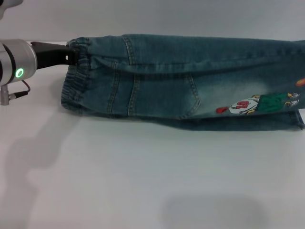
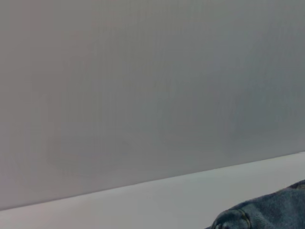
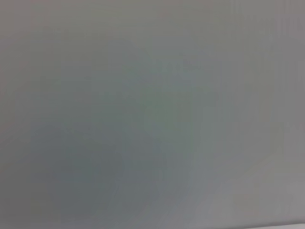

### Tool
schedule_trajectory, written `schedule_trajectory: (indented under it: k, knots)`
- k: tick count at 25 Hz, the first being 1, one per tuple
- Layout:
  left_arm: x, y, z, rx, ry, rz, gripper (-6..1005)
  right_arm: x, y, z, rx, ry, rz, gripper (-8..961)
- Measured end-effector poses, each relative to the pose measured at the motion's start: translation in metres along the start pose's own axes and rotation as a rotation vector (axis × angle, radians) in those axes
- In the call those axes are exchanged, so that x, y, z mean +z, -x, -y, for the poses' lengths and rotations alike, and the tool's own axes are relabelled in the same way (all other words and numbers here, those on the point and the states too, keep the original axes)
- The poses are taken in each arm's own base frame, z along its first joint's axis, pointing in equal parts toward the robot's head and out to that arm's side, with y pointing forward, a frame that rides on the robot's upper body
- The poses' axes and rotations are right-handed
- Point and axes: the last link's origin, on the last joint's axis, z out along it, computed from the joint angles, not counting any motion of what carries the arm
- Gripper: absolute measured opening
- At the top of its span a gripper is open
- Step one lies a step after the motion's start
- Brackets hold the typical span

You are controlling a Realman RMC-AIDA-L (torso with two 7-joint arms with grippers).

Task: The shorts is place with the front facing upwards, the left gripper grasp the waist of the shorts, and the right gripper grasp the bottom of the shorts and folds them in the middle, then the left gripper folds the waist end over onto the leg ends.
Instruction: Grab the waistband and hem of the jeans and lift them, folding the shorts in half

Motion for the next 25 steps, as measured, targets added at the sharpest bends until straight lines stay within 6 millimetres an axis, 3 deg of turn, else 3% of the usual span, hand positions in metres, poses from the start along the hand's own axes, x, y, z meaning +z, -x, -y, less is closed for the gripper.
schedule_trajectory:
  k: [3, 9, 13, 22, 25]
  knots:
    - [0.001, 0.0, 0.0, 0.005, 0.0, -0.002, 61, 0.005, -0.002, 0.002, -0.042, -0.009, 0.01, -2]
    - [0.023, 0.005, -0.009, 0.09, -0.001, -0.041, 61, 0.018, -0.006, 0.0, -0.088, -0.007, 0.007, 38]
    - [0.027, 0.004, -0.012, 0.097, 0.002, -0.052, 60, 0.022, -0.003, -0.003, -0.109, -0.002, 0.016, 206]
    - [0.028, -0.001, -0.011, 0.08, 0.002, -0.078, 402, 0.025, 0.004, -0.016, -0.201, 0.013, 0.082, 417]
    - [0.027, 0.0, -0.01, 0.077, -0.005, -0.088, 476, 0.023, 0.006, -0.022, -0.219, 0.005, 0.139, 480]
